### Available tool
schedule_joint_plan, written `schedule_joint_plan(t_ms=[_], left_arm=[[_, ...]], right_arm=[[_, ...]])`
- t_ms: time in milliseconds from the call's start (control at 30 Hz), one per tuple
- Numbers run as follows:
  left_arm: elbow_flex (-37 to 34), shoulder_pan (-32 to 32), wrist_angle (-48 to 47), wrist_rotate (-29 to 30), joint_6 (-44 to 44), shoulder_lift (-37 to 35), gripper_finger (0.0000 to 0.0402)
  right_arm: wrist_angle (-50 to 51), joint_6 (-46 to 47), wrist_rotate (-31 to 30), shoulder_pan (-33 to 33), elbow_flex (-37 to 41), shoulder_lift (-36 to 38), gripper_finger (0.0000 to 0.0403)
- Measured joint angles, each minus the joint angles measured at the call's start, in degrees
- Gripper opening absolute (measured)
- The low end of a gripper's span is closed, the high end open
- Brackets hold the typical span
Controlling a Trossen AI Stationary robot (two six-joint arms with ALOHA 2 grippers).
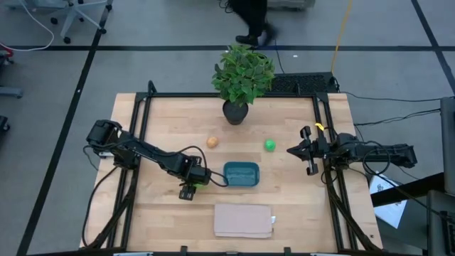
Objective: Pick and placing Produce into tupperware
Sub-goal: Put the green melon into the blue bin
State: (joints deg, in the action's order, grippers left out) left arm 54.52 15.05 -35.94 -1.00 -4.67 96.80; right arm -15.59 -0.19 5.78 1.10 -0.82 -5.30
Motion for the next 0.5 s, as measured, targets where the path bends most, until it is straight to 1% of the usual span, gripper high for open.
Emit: schedule_joint_plan(t_ms=[100, 167, 233, 400, 500], left_arm=[[0.0, 0.0, 0.0, -0.1, 0.2, -0.1, 0.0222], [0.0, 0.0, 0.0, -0.1, 0.3, -0.1, 0.0216], [0.0, 0.0, -0.3, -0.2, 0.3, -0.1, 0.0219], [0.4, 0.0, -2.9, -0.3, 1.4, -0.1, 0.0244], [1.4, -0.2, -5.3, -0.2, 1.7, 0.1, 0.0248]], right_arm=[[0.0, 0.0, 0.0, 0.0, 0.0, 0.0, 0.0], [0.0, 0.0, 0.0, 0.0, 0.0, 0.0, 0.0], [0.0, 0.0, 0.0, 0.0, 0.0, 0.0, 0.0], [0.0, 0.0, 0.0, 0.0, 0.0, 0.0, 0.0], [0.0, 0.0, 0.0, 0.0, 0.0, 0.0, 0.0]])
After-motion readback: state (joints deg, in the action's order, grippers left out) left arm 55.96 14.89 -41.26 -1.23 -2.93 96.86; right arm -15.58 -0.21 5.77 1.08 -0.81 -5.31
